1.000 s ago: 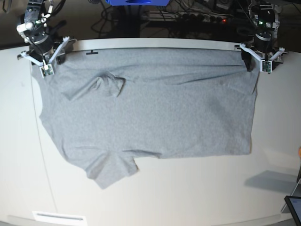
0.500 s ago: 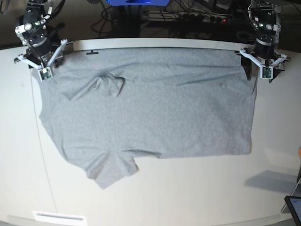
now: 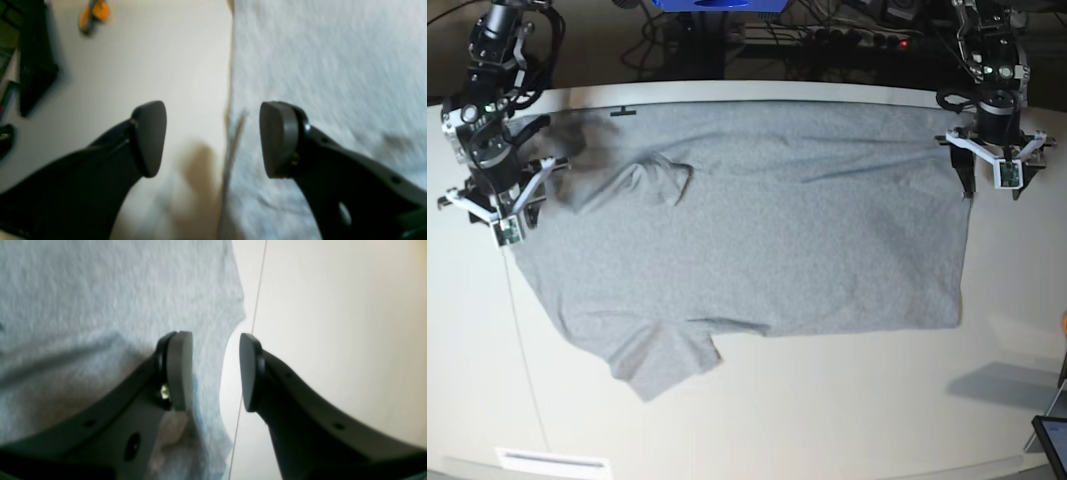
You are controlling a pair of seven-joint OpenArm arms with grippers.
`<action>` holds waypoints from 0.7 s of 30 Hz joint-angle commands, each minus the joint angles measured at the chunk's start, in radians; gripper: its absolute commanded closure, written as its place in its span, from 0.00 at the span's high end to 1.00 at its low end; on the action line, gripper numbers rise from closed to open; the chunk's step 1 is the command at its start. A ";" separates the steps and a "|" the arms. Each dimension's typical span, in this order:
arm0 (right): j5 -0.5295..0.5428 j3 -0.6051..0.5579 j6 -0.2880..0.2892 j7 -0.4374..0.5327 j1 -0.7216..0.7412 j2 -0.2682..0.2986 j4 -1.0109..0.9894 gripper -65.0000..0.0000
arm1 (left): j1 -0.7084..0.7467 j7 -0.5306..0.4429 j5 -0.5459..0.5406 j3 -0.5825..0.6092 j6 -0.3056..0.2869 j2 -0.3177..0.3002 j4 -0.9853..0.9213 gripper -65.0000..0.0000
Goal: Fold the T-shirt properly
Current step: 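Release the collar and move the right gripper to the shirt's sleeve hem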
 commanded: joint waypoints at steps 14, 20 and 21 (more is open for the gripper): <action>0.009 0.098 0.024 0.014 0.280 -0.013 -0.107 0.34 | -0.353 0.321 0.009 0.004 -0.086 -0.026 0.009 0.63; 0.005 0.100 0.196 -0.084 0.434 0.028 -0.286 0.34 | -0.371 0.378 0.012 -0.006 -0.132 -0.024 0.001 0.63; 0.005 0.098 0.211 -0.098 0.458 0.045 -0.311 0.34 | -0.362 0.378 0.012 -0.007 -0.132 -0.024 0.000 0.63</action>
